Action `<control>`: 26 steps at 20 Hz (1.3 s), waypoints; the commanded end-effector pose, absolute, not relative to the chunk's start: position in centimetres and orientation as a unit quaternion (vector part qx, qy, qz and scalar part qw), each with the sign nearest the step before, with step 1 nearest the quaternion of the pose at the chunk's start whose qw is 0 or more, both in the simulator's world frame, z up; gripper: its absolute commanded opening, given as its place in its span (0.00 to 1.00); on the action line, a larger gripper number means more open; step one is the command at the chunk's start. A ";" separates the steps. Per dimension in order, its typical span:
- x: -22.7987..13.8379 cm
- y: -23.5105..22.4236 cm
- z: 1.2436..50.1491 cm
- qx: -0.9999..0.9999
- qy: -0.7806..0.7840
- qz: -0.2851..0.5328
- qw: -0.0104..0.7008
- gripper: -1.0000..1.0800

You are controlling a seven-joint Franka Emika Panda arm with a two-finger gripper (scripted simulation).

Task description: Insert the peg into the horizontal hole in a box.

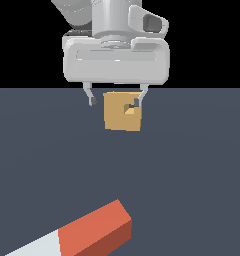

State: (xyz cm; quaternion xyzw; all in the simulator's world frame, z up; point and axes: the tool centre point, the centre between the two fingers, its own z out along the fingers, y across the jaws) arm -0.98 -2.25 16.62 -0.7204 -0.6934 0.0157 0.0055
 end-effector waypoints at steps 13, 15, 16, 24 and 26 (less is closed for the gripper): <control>-1.1 -7.2 14.6 -0.787 -0.617 0.013 0.004 0.96; -1.4 -9.1 13.9 -0.810 -0.587 0.012 0.003 0.96; -1.7 -10.1 13.5 -0.822 -0.569 0.011 0.003 0.96; -5.6 -18.5 9.8 -0.914 -0.406 0.006 0.001 0.96; -6.8 -20.0 9.1 -0.929 -0.370 0.004 0.000 0.96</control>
